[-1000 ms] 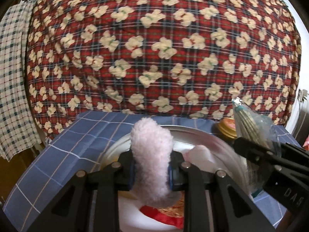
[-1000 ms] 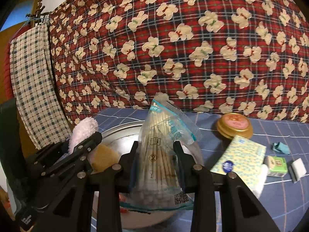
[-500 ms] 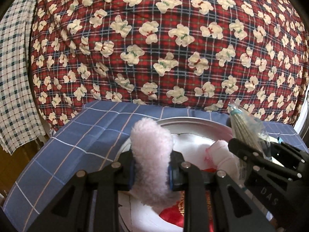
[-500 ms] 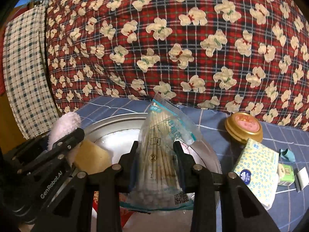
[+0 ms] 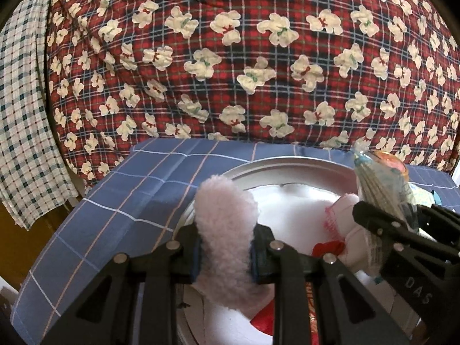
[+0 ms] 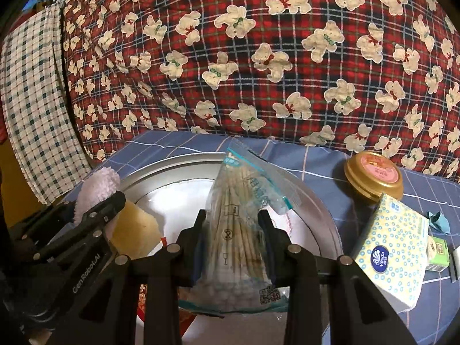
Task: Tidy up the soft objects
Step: 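Carry the pink puff and cotton swab bag over the tin and release both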
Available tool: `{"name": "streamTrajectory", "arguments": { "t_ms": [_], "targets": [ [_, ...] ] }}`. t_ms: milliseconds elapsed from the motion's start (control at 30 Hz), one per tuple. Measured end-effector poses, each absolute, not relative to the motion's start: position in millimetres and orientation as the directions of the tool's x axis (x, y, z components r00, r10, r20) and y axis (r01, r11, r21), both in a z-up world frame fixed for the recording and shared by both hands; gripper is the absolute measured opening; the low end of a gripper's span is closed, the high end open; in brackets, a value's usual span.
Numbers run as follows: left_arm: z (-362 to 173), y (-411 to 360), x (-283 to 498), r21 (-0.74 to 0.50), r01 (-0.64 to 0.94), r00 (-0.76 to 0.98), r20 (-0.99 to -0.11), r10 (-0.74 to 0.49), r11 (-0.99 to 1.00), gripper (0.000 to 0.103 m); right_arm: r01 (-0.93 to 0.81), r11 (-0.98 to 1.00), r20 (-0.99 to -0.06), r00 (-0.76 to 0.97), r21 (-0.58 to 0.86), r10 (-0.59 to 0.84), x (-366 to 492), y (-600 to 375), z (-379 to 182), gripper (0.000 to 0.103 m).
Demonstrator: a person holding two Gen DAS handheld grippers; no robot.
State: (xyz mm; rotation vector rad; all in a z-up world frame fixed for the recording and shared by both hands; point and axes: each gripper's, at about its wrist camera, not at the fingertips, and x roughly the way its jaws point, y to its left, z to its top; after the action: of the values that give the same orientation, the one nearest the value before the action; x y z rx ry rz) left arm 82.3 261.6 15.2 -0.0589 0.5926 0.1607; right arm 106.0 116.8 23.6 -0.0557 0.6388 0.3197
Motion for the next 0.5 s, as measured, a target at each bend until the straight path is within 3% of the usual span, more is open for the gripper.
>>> {"name": "streamTrajectory", "arguments": {
  "t_ms": [200, 267, 300, 367, 500],
  "targets": [
    [15, 262, 82, 0.000, -0.165, 0.815, -0.562, 0.137, 0.986, 0.024, -0.325, 0.945, -0.611, 0.738, 0.050, 0.286, 107, 120, 21, 0.037],
    [16, 264, 82, -0.025, -0.160, 0.812, -0.571, 0.118, 0.987, 0.042, -0.360, 0.929, -0.623, 0.707, 0.088, 0.334, 108, 120, 20, 0.038],
    [17, 265, 80, -0.040, -0.158, 0.816, -0.568, 0.108, 0.987, 0.046, -0.367, 0.923, -0.627, 0.695, 0.113, 0.353, 108, 119, 20, 0.039],
    [22, 268, 74, -0.061, -0.170, 0.832, -0.544, 0.111, 0.983, 0.075, -0.369, 0.920, -0.619, 0.695, 0.130, 0.366, 105, 117, 24, 0.042],
    [34, 268, 63, -0.046, -0.192, 0.862, -0.485, 0.146, 0.980, 0.096, -0.372, 0.912, -0.548, 0.732, 0.174, 0.403, 93, 103, 39, 0.046]
  ]
}}
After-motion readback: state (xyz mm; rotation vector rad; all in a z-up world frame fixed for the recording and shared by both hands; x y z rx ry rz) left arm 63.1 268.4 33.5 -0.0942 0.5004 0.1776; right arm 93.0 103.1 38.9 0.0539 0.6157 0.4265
